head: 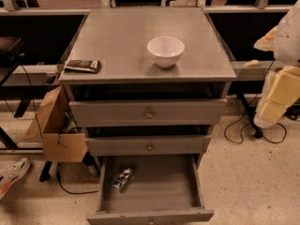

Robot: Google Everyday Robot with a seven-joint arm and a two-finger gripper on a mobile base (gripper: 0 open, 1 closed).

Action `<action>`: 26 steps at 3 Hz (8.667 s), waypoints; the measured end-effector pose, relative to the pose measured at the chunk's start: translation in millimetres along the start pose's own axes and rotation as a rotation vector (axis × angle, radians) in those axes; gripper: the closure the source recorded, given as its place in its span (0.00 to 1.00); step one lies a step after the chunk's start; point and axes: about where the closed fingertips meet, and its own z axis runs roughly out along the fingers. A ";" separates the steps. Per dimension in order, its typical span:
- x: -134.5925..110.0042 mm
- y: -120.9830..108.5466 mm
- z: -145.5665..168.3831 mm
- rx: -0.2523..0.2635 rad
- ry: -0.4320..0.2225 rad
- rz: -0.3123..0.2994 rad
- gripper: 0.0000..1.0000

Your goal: Pick redbull can from bottom drawer and place on counter

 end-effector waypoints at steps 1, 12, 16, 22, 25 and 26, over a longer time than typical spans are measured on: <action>-0.1 0.0 0.0 0.000 0.000 0.000 0.00; -130.8 135.5 364.5 -0.318 -0.362 0.415 0.00; -66.7 147.9 538.3 -0.393 -0.277 0.732 0.00; -148.7 208.3 593.3 -0.505 -0.237 -0.227 0.00; -200.0 214.1 644.7 -0.462 -0.407 -0.811 0.00; -216.4 206.1 657.4 -0.380 -0.403 -1.008 0.00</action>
Offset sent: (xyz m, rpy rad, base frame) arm 0.0015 0.0033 -0.0037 0.0364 0.0030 0.0021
